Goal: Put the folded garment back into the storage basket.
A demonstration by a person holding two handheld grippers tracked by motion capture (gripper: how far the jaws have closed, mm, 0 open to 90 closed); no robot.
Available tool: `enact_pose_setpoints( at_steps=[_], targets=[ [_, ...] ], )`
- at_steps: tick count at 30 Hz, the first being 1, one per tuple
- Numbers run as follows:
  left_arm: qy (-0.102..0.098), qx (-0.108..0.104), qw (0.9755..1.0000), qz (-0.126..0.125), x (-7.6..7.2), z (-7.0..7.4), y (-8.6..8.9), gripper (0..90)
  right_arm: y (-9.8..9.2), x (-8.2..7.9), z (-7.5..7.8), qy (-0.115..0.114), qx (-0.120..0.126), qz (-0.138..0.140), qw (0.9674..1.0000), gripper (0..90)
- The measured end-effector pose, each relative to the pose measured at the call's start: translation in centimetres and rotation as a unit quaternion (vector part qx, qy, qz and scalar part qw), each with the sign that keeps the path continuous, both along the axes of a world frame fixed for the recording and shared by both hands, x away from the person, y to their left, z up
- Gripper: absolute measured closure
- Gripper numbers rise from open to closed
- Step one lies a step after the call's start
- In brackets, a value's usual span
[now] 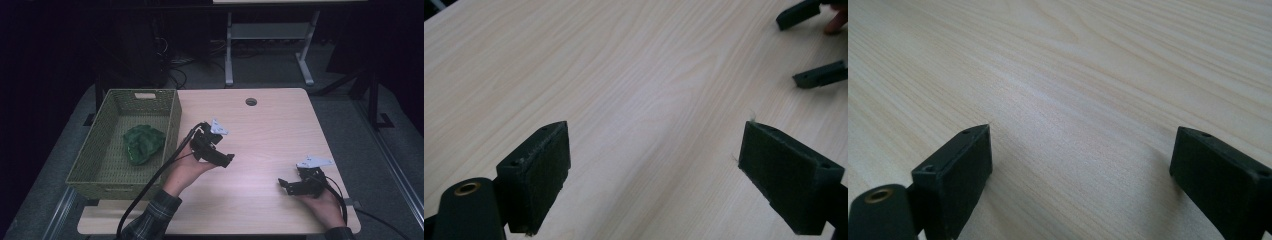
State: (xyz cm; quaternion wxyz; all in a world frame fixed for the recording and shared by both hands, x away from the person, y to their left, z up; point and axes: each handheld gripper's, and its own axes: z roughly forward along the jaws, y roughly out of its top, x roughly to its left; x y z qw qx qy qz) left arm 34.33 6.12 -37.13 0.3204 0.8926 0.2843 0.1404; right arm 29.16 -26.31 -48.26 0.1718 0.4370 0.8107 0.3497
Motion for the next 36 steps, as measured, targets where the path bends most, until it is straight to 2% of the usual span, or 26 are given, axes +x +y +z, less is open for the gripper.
enact_pose_setpoints(
  at_steps=[2,6,10,13,17,26,28,30,36],
  targets=[
    [-0.001,0.006,1.0000,-0.004,-0.1,-0.6,-0.4,12.7,0.0,0.0,0.0,0.000,0.000,0.000,1.0000,9.3],
    [-0.006,-0.001,1.0000,-0.003,-0.2,-1.7,-0.7,13.0,0.0,0.0,0.0,0.000,0.000,0.000,1.0000,9.3],
    [-0.006,-0.028,0.9996,0.006,-0.4,-3.3,-0.3,13.5,0.0,-0.1,0.0,0.001,-0.001,-0.002,1.0000,9.3],
    [-0.015,-0.006,0.9999,0.005,-0.7,-4.7,-0.3,13.4,0.0,-0.1,0.0,0.001,-0.001,-0.002,1.0000,9.3],
    [-0.007,-0.006,0.9999,0.008,-1.1,-6.6,0.3,13.4,0.0,-0.1,0.0,0.001,-0.001,-0.002,1.0000,9.3],
    [-0.019,-0.010,0.9997,0.009,-1.9,-10.0,0.7,13.1,0.0,-0.1,0.0,0.000,-0.002,-0.002,1.0000,9.3],
    [-0.009,-0.040,0.9991,0.011,-2.0,-10.5,0.9,13.0,0.0,-0.1,0.0,0.000,-0.002,-0.001,1.0000,9.3],
    [-0.005,-0.055,0.9984,0.007,-2.1,-10.7,1.1,13.0,0.0,-0.1,0.0,0.000,-0.002,-0.002,1.0000,9.3],
    [-0.001,-0.056,0.9984,-0.001,-2.0,-10.7,1.2,13.0,0.0,-0.1,0.0,0.000,-0.002,-0.002,1.0000,9.3]
  ],
)
